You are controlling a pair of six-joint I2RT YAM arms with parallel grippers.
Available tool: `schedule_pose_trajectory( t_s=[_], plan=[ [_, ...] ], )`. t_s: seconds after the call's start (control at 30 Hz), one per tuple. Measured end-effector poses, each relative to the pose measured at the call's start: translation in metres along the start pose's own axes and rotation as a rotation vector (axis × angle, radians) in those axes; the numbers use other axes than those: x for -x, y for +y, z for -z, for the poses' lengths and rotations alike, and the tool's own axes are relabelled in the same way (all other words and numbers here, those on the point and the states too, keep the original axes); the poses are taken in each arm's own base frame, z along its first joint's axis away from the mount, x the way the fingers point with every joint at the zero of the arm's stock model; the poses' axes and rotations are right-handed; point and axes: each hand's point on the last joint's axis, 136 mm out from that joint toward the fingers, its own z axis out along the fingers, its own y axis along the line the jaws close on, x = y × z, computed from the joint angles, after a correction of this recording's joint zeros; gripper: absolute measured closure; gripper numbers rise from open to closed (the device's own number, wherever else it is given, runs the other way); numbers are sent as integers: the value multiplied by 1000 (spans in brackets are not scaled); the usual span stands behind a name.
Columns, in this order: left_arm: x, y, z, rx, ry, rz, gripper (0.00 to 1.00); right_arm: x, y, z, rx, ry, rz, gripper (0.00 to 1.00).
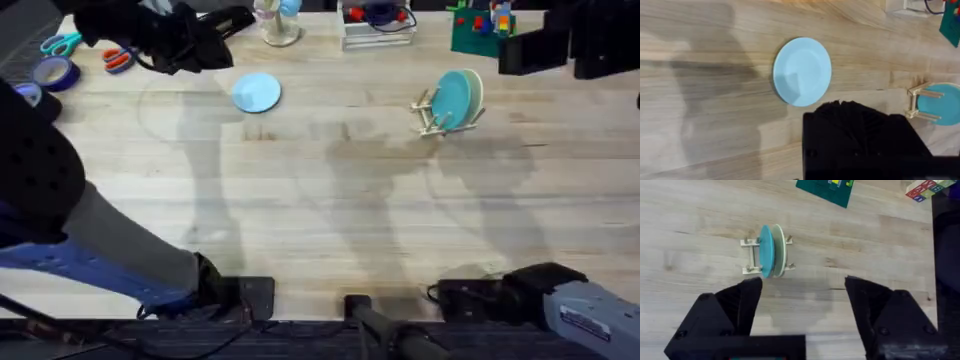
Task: Pick up the plates from the table one by one and place each into a slot on the dish rack.
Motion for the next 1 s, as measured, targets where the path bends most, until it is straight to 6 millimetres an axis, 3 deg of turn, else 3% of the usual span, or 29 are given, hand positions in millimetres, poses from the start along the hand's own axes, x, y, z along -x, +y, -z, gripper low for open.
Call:
schedule_pose_trajectory(
  t_s=[0.4, 1.0],
  plan=[
    [2, 13, 5, 11, -7, 35, 961, 3, 0, 0, 0, -14, -5, 7],
    [-11, 64, -66, 15, 105, 113, 960, 6, 0, 0, -1, -25, -9, 7]
  ],
)
